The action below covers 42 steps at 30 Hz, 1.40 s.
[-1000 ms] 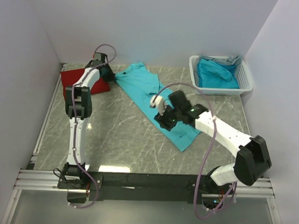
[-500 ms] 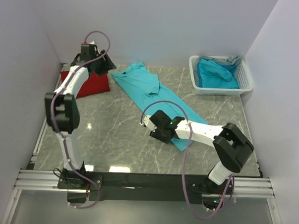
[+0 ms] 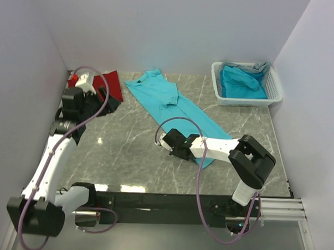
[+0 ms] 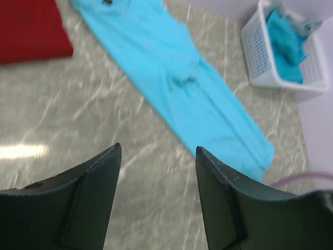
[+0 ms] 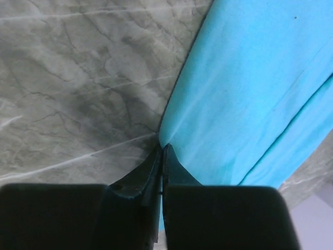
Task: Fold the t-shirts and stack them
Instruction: Fold the tshirt
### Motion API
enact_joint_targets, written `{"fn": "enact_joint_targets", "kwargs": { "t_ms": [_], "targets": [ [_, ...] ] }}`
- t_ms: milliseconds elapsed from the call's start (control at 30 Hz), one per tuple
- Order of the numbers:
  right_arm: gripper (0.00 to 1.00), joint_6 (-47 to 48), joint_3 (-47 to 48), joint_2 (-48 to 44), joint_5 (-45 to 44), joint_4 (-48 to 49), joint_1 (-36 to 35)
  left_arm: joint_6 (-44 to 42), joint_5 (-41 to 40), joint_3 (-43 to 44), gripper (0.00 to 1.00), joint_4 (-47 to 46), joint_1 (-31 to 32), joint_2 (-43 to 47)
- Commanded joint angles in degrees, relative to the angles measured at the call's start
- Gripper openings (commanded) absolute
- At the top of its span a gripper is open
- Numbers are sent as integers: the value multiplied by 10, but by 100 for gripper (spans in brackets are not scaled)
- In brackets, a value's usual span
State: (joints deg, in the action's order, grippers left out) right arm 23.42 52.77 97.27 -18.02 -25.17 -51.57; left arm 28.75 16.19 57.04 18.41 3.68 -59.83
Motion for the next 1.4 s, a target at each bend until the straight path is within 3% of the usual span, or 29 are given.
{"fn": "enact_joint_targets", "kwargs": {
  "t_ms": [0, 100, 200, 400, 667, 767, 800, 900, 1000, 1067, 1100, 1233, 1367],
  "targets": [
    [1, -10, -8, 31, -10, -12, -3, -26, 1, -54, 65, 23, 0, 62],
    [0, -2, 0, 23, 14, -22, -6, -34, -11, -97, 65, 32, 0, 130],
    [0, 20, 12, -2, 99, -44, -25, -49, -21, -129, 66, 39, 0, 190],
    [0, 35, 86, 1, 200, -72, -111, -53, -55, -141, 69, 46, 0, 219],
    [0, 10, 204, 99, 258, -122, -184, -51, -69, -145, 69, 48, 0, 241],
    [7, 15, 251, 108, 294, -155, -185, -51, -68, -146, 69, 46, 0, 245],
    [19, 21, 268, 107, 298, -163, -183, -52, -68, -144, 70, 47, 0, 246],
    [33, 36, 290, 62, 301, -180, -161, -54, -67, -144, 73, 44, 0, 247],
    [41, 44, 320, 25, 329, -197, -93, -61, -58, -142, 78, 38, 0, 242],
    [42, 43, 334, 13, 364, -197, -17, -60, -47, -147, 86, 23, 0, 235],
    [43, 44, 345, 8, 380, -195, 10, -52, -38, -148, 97, 17, -1, 221],
    [49, 37, 372, 24, 455, -183, 120, -47, 11, -134, 97, -6, -1, 171],
    [54, -45, 415, 81, 501, -146, 204, -54, 35, -129, 96, -11, -1, 141]
  ]
}}
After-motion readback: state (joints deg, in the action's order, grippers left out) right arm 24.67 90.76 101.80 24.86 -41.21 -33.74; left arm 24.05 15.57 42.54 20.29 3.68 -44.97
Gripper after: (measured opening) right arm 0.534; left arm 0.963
